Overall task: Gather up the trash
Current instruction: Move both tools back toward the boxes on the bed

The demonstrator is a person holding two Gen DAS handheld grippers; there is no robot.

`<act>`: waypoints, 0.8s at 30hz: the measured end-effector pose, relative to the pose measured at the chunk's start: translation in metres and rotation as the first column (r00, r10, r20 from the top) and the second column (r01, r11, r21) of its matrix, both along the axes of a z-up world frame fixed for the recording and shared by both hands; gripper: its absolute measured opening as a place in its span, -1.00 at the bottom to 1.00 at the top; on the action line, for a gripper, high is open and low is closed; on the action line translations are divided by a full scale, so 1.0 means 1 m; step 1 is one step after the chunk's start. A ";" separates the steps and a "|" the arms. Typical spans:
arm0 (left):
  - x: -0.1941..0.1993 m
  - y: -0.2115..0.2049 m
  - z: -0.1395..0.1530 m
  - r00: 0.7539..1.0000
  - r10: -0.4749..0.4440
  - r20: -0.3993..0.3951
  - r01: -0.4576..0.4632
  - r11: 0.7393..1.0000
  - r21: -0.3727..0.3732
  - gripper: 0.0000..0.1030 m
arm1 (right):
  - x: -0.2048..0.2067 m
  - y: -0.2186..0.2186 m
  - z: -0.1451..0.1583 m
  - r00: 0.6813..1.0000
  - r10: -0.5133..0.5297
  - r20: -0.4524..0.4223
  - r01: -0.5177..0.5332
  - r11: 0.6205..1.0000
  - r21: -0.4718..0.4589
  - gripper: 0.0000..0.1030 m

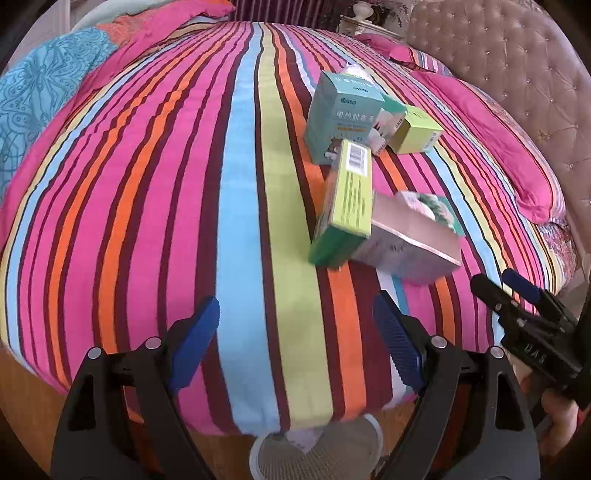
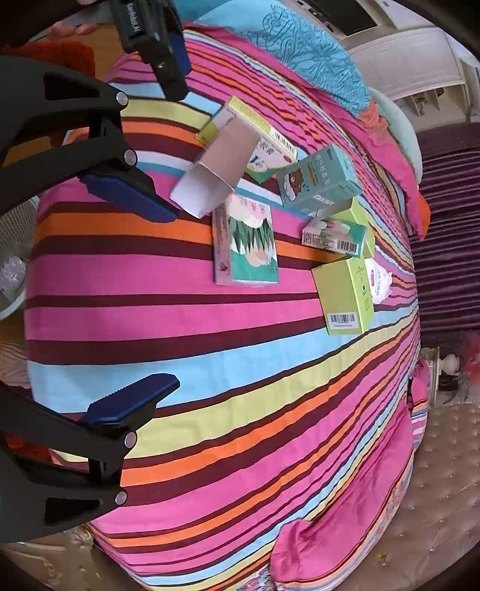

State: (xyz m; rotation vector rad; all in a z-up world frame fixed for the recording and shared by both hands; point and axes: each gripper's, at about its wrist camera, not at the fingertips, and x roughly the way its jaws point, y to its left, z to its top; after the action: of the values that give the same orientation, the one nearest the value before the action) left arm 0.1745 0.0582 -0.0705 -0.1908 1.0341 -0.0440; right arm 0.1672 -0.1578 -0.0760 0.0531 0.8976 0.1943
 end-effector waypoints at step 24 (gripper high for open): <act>0.057 0.014 -0.007 1.000 0.012 0.010 -0.013 0.996 0.085 0.60 | 0.046 0.040 -0.004 0.996 0.084 0.006 -0.084 0.995 -0.045 0.54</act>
State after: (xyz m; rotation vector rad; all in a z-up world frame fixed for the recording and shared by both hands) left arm 0.2310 0.0726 -0.0775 -0.1189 1.0230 0.0104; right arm 0.2130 -0.1178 -0.0804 -0.0272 0.8963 0.2527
